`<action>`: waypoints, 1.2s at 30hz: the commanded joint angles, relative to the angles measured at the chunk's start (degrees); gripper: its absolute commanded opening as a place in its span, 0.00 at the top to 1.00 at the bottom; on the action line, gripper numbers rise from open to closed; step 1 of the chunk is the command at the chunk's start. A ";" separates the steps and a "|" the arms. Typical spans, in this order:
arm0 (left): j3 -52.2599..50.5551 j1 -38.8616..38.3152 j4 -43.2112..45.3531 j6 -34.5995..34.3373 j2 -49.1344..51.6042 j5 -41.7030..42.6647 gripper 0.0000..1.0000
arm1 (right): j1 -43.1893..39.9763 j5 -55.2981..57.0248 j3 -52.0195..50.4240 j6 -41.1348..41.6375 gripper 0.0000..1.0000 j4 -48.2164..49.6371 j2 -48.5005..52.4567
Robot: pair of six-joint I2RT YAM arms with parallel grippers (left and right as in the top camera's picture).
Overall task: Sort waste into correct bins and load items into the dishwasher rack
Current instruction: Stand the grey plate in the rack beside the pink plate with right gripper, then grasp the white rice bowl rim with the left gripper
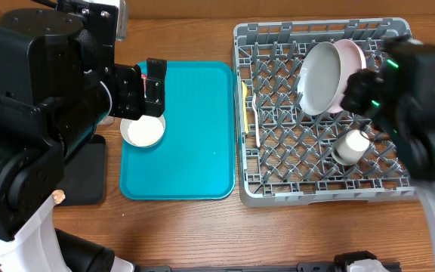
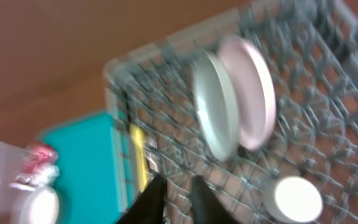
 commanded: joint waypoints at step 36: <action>-35.80 7.52 5.44 -5.57 22.88 2.89 0.03 | 0.04 -3.63 1.14 -1.44 0.00 -5.75 -2.36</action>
